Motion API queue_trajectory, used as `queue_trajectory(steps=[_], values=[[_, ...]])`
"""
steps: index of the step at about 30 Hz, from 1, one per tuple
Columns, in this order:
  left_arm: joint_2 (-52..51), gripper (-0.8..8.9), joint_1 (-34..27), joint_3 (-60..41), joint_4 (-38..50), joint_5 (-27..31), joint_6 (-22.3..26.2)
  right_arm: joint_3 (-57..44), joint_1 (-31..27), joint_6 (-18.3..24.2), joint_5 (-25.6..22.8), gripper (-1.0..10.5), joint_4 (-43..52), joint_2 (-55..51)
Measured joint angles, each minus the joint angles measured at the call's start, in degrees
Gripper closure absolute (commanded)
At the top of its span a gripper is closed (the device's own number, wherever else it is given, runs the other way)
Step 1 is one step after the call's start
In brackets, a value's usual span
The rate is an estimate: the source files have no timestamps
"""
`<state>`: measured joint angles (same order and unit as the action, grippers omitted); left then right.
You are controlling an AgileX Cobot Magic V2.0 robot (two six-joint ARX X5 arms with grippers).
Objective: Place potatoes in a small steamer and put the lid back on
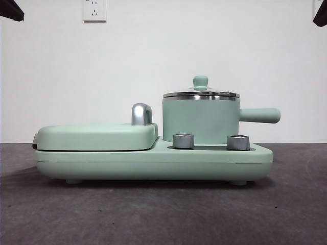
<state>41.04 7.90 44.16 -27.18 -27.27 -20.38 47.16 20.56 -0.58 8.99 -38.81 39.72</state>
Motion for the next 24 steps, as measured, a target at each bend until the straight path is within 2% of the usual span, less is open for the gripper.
queue_trajectory(steps=[5,8,12,18,21,24], values=[[-0.17,8.08,0.00,0.00,0.07,0.00,0.15,0.00,0.00,0.00,0.00,9.3,0.07,0.00],[-1.81,8.08,-0.02,-0.96,1.73,0.96,3.65,0.00,0.00,0.00,0.00,9.3,0.13,0.00],[-9.03,8.08,-0.20,-8.35,7.76,7.65,8.87,0.00,0.00,0.00,0.00,9.3,0.13,0.00],[-23.17,8.08,-2.01,-26.21,15.61,22.47,13.38,0.00,0.00,0.00,0.00,9.3,0.22,0.00],[-29.53,8.08,-2.43,-32.57,15.58,25.55,13.77,0.00,0.00,0.00,0.00,9.3,0.24,0.00],[-34.80,8.08,-2.43,-37.40,15.87,25.97,13.81,0.00,0.00,0.00,0.00,9.3,0.24,0.00]])
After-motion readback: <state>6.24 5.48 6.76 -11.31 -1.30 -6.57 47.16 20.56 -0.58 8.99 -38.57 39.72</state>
